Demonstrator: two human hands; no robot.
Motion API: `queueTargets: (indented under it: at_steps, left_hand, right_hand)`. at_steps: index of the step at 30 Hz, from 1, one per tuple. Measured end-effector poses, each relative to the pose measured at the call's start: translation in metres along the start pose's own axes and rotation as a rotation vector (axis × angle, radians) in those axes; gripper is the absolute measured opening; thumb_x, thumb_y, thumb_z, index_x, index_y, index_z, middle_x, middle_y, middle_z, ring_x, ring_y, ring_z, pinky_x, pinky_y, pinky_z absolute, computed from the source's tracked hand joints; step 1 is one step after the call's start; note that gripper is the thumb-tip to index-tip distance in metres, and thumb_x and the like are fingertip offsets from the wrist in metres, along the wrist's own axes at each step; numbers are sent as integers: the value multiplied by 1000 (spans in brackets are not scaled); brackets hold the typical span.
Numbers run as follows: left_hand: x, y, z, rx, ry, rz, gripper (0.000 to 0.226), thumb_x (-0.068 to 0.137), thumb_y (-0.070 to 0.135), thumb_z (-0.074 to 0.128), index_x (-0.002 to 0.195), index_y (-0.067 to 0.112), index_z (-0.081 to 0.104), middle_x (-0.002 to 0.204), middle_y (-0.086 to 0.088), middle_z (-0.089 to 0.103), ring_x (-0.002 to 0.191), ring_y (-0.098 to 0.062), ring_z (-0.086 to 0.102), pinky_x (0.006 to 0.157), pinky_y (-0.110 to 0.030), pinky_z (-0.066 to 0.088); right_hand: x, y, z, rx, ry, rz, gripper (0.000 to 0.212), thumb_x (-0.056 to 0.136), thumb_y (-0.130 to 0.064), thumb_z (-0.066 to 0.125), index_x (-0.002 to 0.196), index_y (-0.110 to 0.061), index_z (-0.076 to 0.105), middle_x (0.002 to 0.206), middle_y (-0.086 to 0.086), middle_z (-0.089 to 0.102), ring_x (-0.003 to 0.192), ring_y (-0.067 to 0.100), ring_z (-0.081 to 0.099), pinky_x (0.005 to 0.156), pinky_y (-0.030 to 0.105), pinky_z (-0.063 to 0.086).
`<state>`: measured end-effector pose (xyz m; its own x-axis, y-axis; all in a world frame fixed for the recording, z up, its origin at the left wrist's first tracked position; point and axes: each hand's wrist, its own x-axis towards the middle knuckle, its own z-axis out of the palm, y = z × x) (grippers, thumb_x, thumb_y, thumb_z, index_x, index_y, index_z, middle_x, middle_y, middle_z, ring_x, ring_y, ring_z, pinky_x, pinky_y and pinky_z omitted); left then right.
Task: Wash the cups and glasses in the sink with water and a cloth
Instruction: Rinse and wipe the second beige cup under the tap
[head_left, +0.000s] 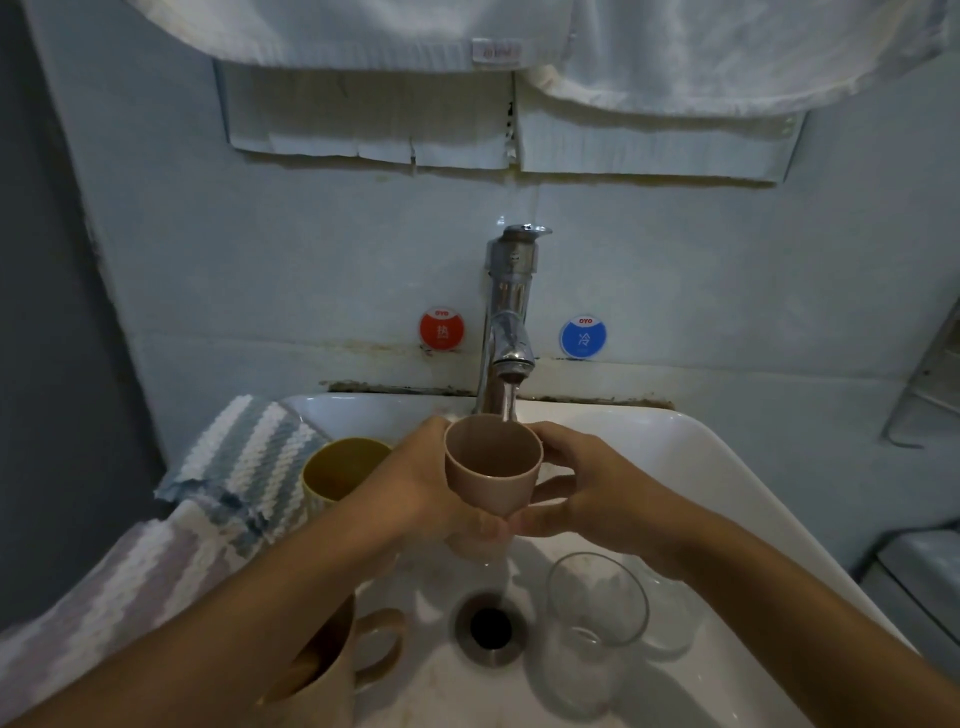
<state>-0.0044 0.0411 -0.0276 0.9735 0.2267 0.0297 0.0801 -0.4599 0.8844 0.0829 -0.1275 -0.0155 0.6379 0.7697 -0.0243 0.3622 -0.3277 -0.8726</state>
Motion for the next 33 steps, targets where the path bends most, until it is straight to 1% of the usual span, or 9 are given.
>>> queueTargets:
  at_steps: [4, 5, 8, 9, 12, 17, 20, 26, 33]
  left_hand:
    - [-3, 2, 3, 10, 17, 18, 110, 29, 44, 91, 130, 34, 49, 123, 11, 62, 113, -17, 61, 86, -42, 58]
    - [-4, 3, 4, 33, 31, 21, 109, 32, 40, 92, 131, 33, 47, 124, 11, 61, 114, -16, 60, 87, -42, 58]
    - [-5, 4, 5, 64, 59, 12, 99, 51, 18, 94, 134, 27, 41, 125, 7, 56, 115, -16, 57, 92, -41, 55]
    - [-5, 5, 5, 75, 59, 11, 97, 54, 15, 93, 135, 26, 40, 125, 6, 56, 115, -17, 56, 93, -41, 55]
    - [-6, 6, 4, 100, 61, 7, 96, 56, 15, 93, 135, 25, 40, 126, 5, 56, 115, -17, 57, 93, -41, 55]
    - [-6, 4, 5, 107, 73, 28, 92, 57, 15, 93, 133, 24, 42, 126, 5, 57, 115, -15, 57, 94, -41, 54]
    - [-6, 5, 5, 111, 75, 33, 93, 55, 18, 94, 132, 25, 43, 124, 7, 58, 114, -15, 58, 93, -41, 55]
    - [-6, 4, 4, 79, 56, 26, 90, 53, 17, 94, 128, 27, 46, 121, 8, 60, 112, -14, 60, 92, -41, 56]
    - [-8, 3, 3, 75, 47, 51, 90, 49, 21, 95, 126, 29, 49, 120, 10, 62, 111, -11, 61, 92, -41, 56]
  right_hand:
    - [-1, -1, -1, -32, 41, -5, 73, 72, -6, 85, 130, -32, 49, 124, -11, 59, 101, 12, 64, 68, 17, 57]
    - [-2, -1, -1, -35, 46, -10, 73, 71, -5, 85, 129, -32, 50, 124, -10, 59, 101, 12, 64, 68, 17, 57]
    - [-2, -1, 0, -56, 57, -28, 74, 70, -5, 86, 130, -29, 51, 124, -10, 59, 101, 12, 64, 72, 18, 58]
    - [-2, -1, 0, -58, 56, -29, 74, 70, -5, 87, 130, -28, 51, 124, -9, 59, 101, 12, 64, 74, 19, 58]
    - [-2, 0, 0, -55, 54, -35, 74, 70, -5, 86, 131, -27, 51, 124, -9, 58, 101, 12, 64, 76, 19, 58]
    - [-1, 0, 0, -75, 66, -27, 74, 70, -6, 87, 129, -30, 50, 123, -10, 58, 99, 10, 63, 69, 15, 57]
    - [-1, 0, -1, -82, 75, -25, 74, 69, -6, 87, 128, -30, 51, 122, -10, 59, 99, 11, 64, 72, 17, 58]
    - [0, 2, -2, -106, 78, -19, 74, 70, -8, 87, 131, -28, 51, 123, -8, 59, 100, 12, 65, 76, 21, 59]
    - [1, 2, -2, -117, 88, -17, 74, 68, -8, 88, 127, -31, 50, 119, -11, 59, 96, 11, 65, 72, 19, 59]
